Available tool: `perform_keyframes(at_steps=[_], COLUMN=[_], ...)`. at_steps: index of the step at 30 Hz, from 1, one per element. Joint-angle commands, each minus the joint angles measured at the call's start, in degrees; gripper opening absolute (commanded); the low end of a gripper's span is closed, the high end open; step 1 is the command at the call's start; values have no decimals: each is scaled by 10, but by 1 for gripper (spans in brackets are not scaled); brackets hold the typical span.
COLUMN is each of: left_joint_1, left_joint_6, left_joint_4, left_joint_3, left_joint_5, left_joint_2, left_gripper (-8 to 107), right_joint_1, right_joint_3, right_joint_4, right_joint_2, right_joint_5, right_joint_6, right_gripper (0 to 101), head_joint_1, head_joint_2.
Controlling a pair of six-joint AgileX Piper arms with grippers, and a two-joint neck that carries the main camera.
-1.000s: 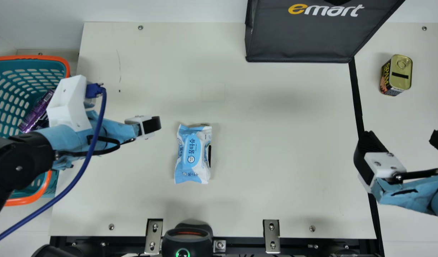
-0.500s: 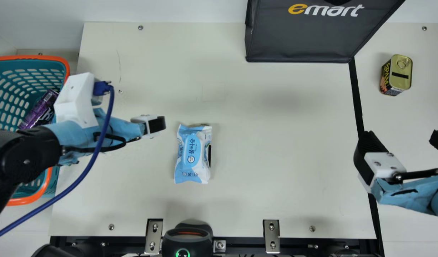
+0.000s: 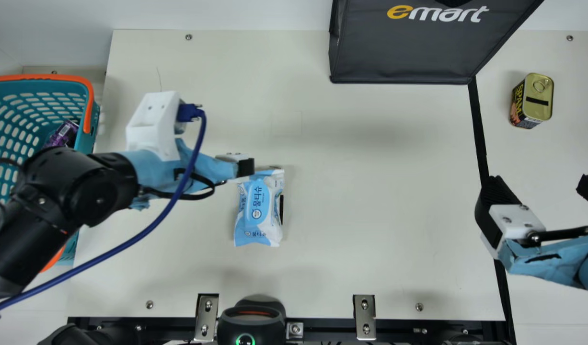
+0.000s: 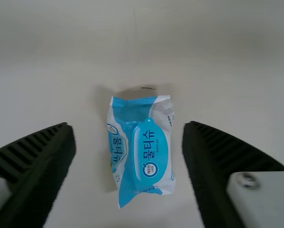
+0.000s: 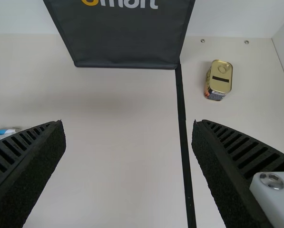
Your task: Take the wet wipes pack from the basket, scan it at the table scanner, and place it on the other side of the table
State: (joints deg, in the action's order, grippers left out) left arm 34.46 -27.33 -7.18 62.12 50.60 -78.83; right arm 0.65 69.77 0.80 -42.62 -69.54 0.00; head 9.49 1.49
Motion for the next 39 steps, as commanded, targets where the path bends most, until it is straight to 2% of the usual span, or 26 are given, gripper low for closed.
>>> perform_keyframes(at_steps=[1,9,26,39], left_joint_1=[16,63,142,159], left_joint_6=[-18,-81,-214,-236], left_joint_4=[10,51,133,124], left_joint_3=[7,33,80,104], left_joint_5=[2,11,75,126], left_joint_2=[-10,-54,-138,-164], left_gripper=[43,-8,-8,-8], right_joint_1=[0,0,0,0], right_joint_3=[0,0,0,0], right_joint_4=[0,0,0,0], right_joint_2=[0,0,0,0], right_joint_5=[0,1,1,0], right_joint_6=[0,0,0,0], right_gripper=[95,95,95,95], head_joint_1=[-16,-16,-16,-16], head_joint_2=[1,1,1,1])
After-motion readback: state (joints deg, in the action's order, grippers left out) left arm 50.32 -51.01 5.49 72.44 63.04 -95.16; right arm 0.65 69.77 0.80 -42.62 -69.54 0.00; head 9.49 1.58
